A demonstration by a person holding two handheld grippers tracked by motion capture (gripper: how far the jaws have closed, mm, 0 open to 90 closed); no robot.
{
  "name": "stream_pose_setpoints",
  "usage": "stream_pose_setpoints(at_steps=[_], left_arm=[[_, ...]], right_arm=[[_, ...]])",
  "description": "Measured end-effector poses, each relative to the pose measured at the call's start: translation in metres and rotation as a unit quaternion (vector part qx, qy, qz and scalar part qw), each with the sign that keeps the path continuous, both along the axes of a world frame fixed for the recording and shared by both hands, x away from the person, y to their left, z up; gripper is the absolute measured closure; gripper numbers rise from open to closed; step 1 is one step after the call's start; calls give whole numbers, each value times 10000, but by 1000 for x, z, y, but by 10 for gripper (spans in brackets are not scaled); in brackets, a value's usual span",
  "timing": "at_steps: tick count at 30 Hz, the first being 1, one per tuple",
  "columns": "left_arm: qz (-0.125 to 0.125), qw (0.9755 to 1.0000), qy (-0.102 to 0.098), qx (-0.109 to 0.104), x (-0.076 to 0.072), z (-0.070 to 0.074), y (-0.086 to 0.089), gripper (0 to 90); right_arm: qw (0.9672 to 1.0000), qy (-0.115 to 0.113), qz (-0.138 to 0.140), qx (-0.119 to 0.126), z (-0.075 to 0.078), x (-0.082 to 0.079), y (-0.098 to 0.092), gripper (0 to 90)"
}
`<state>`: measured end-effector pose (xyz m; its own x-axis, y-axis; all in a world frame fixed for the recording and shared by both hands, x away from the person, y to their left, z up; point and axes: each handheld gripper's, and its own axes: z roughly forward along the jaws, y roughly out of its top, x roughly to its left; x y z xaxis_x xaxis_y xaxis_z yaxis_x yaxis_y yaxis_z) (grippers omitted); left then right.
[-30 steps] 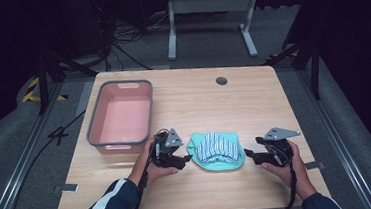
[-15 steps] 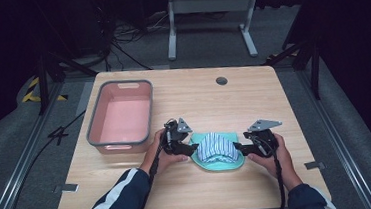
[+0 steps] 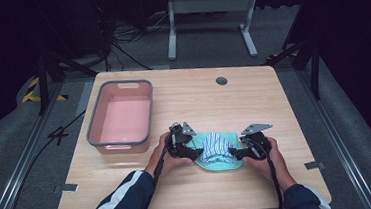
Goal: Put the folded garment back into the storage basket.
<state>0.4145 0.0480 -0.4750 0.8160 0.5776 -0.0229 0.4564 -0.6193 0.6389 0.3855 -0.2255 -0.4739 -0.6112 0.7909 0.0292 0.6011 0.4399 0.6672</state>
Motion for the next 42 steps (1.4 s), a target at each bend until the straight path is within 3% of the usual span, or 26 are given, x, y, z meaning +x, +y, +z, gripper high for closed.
stream_pose_setpoints(at_steps=[4,7,8,10,11,12,13,18,27,33,42], left_arm=[[96,10000,-9,-19,-2,-1,-1,218],[45,10000,-17,-53,-2,-1,0,222],[-67,10000,-16,-49,-3,0,0,255],[-238,9996,-41,-127,-5,1,-1,403],[-288,9993,-29,-229,-8,0,0,533],[-288,9993,-29,-229,-8,0,0,579],[-286,9992,-36,-262,-8,0,0,645],[-394,9987,-11,-336,-7,0,3,764],[-478,9986,-43,-235,-9,2,1,811],[-496,9985,-72,-206,-10,5,-1,821],[-573,9980,-211,-162,-14,19,-1,824]], right_arm=[[10000,-75,46,39,-1,-1,-1,338],[9997,-61,241,65,0,-3,0,469],[9996,-45,260,68,0,-4,1,495],[9993,-39,352,91,1,-4,2,562],[9994,21,349,85,2,-5,4,601],[9994,21,349,85,2,-5,4,601],[9993,66,365,82,3,-6,5,670],[9993,100,354,113,4,-8,8,759],[9996,48,271,90,5,-10,10,804],[9993,28,363,121,10,-12,9,818],[9990,-119,382,208,21,-15,8,818]])
